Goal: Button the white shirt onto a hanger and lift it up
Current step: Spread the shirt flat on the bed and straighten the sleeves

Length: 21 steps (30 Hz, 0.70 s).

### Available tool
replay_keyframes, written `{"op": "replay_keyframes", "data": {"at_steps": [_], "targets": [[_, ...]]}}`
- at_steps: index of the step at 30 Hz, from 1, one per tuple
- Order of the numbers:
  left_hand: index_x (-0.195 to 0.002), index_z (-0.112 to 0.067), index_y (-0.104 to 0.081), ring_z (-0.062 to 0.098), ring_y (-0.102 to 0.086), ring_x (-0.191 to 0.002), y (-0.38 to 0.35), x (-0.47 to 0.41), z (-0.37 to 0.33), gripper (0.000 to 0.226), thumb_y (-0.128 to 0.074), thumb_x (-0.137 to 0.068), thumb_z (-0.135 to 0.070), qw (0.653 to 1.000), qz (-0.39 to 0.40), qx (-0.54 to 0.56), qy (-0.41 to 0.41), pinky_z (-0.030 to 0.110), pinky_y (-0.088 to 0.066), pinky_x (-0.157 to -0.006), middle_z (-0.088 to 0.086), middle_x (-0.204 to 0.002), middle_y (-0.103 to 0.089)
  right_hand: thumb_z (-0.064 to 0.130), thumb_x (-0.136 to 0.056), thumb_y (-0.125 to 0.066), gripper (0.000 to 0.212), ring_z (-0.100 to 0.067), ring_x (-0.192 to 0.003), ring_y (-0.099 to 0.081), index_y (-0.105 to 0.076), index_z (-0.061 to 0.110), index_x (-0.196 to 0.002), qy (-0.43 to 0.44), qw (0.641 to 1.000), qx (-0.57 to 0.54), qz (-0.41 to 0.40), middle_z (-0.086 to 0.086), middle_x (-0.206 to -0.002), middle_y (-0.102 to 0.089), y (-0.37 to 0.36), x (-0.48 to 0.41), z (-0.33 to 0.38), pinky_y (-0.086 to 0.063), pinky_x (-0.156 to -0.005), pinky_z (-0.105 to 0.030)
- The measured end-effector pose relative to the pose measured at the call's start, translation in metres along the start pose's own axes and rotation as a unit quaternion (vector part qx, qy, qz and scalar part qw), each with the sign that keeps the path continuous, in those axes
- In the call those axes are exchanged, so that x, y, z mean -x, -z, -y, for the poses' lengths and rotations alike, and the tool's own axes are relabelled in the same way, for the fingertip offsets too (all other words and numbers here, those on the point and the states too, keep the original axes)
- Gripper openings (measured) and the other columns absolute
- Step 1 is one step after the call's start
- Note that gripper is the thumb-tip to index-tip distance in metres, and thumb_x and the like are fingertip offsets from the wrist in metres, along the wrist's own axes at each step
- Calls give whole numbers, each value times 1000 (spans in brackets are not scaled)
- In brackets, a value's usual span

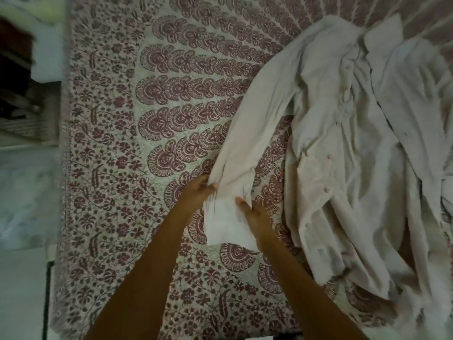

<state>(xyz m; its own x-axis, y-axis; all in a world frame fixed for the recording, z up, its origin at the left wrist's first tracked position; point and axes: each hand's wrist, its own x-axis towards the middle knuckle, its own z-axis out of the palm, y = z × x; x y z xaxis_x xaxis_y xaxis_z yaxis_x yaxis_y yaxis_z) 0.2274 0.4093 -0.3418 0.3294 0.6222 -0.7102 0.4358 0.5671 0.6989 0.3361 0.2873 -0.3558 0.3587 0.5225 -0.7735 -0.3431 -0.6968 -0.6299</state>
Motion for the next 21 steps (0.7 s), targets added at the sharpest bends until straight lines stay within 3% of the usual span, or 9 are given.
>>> {"op": "replay_keyframes", "data": {"at_steps": [2,4,7,9,10,12,15,17,21], "targets": [[-115,-7,-60,8,-62,-83,17,3,4,31,-64,-84,-8,998,48,-31,23,13,-52,-65,-2,-97,-65,21,-88,-61,16,-22,-92,-64,-64,12,-101,-22,997,-68,27,-2,-98,-68,-18,7,3,-51,-90,-38],[-112,-8,-64,9,-64,-88,36,5,9,36,-73,-77,-14,989,97,-96,59,17,-54,-75,1,-106,-68,13,-89,-58,12,-21,-82,-62,-58,10,-100,-63,990,-123,-4,-4,-91,-64,-31,9,6,-51,-82,-34],[-110,-10,-66,22,-65,-100,65,8,8,37,-74,-76,-21,983,102,-126,89,36,-50,-92,7,-111,-69,21,-76,-69,48,-29,-91,-64,-56,-4,-115,-111,949,-289,65,-17,-103,-66,-47,8,2,-51,-85,-40],[-110,-10,-65,20,-66,-96,83,9,4,30,-67,-80,-14,992,94,-42,76,33,-52,-89,6,-109,-69,25,-75,-68,54,-35,-110,-58,-54,0,-122,-111,911,-376,128,-21,-119,-61,-60,5,-3,-45,-95,-50],[-111,-11,-64,18,-66,-95,91,10,2,30,-64,-81,-11,991,107,-1,74,30,-53,-88,4,-108,-69,22,-80,-65,47,-35,-114,-56,-55,2,-121,-105,911,-371,144,-19,-120,-61,-68,4,-5,-43,-97,-50],[-115,-10,-62,19,-63,-103,105,9,7,33,-63,-82,-9,990,113,-26,78,30,-50,-90,2,-111,-67,13,-85,-62,30,-34,-112,-57,-59,4,-114,-99,957,-247,113,-13,-112,-65,-83,4,-8,-47,-92,-43],[-115,-7,-62,26,-57,-110,114,-1,28,34,-65,-81,-3,956,-41,-289,29,32,-45,-91,8,-119,-61,3,-85,-61,33,-28,-98,-56,-54,-4,-117,-126,989,-77,16,-11,-102,-58,-95,0,-10,-50,-84,-38],[-107,-7,-66,25,-60,-103,113,2,37,28,-67,-80,-6,951,-144,-274,-8,32,-46,-88,12,-113,-65,5,-88,-57,32,-28,-98,-55,-53,1,-119,-141,985,-93,19,-14,-110,-58,-98,2,-13,-47,-94,-46],[-96,-10,-70,17,-55,-79,101,16,43,17,-61,-88,-21,949,-189,-238,-79,24,-39,-70,4,-85,-65,7,-92,-50,31,-24,-101,-56,-51,10,-123,-125,978,-144,80,-8,-116,-58,-101,7,-18,-45,-98,-47]]}}
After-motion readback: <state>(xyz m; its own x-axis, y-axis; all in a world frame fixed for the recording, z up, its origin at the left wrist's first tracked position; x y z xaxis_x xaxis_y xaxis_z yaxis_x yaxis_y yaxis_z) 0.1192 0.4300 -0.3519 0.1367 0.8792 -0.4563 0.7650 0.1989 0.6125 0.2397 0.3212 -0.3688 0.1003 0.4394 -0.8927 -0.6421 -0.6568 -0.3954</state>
